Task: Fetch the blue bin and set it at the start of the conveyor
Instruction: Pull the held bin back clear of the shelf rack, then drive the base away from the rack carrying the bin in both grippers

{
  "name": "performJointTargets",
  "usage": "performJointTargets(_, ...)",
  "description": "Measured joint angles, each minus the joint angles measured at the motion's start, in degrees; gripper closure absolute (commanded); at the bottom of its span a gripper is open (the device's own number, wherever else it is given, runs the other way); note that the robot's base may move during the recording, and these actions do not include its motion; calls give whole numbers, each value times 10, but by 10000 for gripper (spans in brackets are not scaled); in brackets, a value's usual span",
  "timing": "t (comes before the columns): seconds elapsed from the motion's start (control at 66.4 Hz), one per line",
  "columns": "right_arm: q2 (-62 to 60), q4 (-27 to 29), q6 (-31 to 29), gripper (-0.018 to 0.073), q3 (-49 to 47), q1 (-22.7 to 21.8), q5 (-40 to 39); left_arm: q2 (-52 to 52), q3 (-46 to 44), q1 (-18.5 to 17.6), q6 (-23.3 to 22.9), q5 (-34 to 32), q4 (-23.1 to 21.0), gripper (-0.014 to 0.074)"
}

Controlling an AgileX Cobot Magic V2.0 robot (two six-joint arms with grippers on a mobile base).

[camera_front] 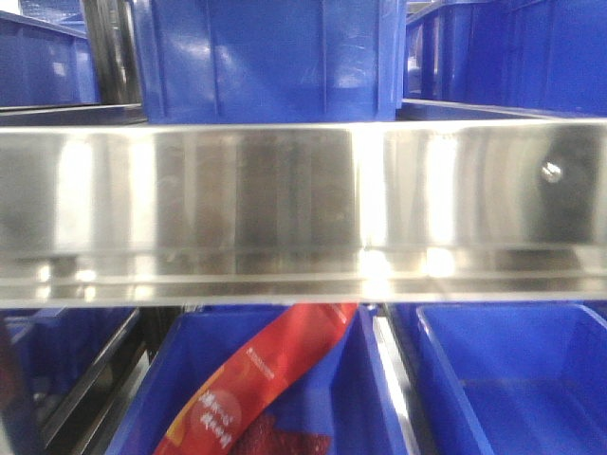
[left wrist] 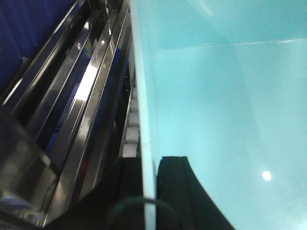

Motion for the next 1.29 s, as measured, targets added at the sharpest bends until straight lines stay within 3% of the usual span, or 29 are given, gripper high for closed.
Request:
performJointTargets(0.542,0,-8,0,721,0,-2,-81,-3,0,0,-1,23,3,708)
performJointTargets(0.978,0,-9,0,721,0,-2,-90,-9,0,1,-2,26,4,708)
performJointTargets(1.295,0,2,0,721,0,0,14,-6,0,1,0,11,-3,708)
